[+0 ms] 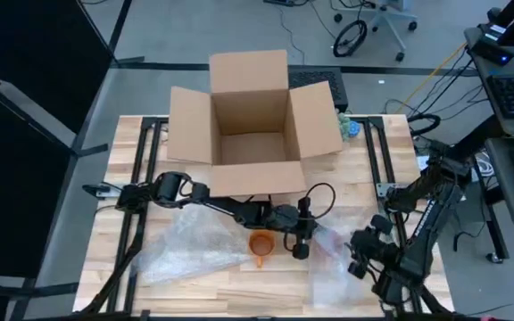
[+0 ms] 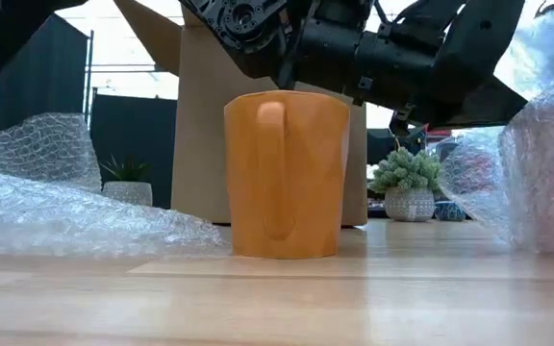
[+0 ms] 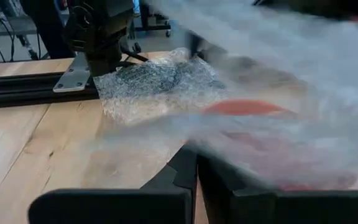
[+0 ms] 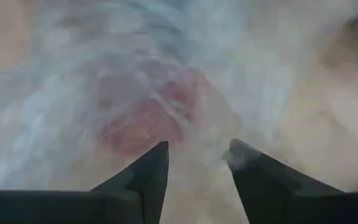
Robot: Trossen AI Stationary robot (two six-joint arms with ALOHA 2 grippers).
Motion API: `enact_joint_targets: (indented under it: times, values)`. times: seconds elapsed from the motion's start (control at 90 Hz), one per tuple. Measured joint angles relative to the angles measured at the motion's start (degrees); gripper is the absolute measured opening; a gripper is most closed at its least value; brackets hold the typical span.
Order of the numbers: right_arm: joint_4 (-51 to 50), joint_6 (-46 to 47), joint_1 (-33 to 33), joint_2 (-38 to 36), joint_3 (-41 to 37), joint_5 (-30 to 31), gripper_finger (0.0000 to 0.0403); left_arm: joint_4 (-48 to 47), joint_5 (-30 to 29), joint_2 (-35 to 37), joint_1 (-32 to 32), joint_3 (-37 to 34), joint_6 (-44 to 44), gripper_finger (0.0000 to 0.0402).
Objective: Wrap mug
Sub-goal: Wrap the pink mug with the transparent bubble wrap
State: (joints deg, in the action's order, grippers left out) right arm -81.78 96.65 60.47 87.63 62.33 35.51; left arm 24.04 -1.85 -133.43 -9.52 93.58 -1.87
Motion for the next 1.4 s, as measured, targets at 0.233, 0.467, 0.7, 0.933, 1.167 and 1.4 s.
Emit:
enact_joint_targets:
  times: [0.233,0.467,0.7,0.933,1.167,1.4]
  values:
    - [-8.2,-0.8,-4.6,-0.3,0.0,-6.2,0.0137,0.0,0.0,0.1,0.0,0.0,0.0,0.0000]
    - [-8.2,-1.4,-5.8,-0.9,0.0,-8.1,0.0137,-0.9,-0.4,0.6,0.0,1.1,-0.1,0.0000]
    - [-6.5,-3.0,-5.7,-3.4,1.1,-9.9,0.0137,-2.6,-1.6,0.6,0.0,3.3,-0.1,0.0000]
    - [-6.4,-4.9,-5.8,-6.8,4.2,-7.5,0.0137,-12.6,-12.6,0.6,0.8,6.4,-0.1,0.0000]
    - [-1.3,-5.4,-5.8,-8.5,4.4,-7.1,0.0137,-17.9,-13.9,0.6,1.7,7.4,4.0,0.0000]
    - [11.4,-9.3,-7.7,-8.3,-0.9,-3.9,0.0137,-18.0,-13.3,0.6,1.4,7.4,2.6,0.0000]
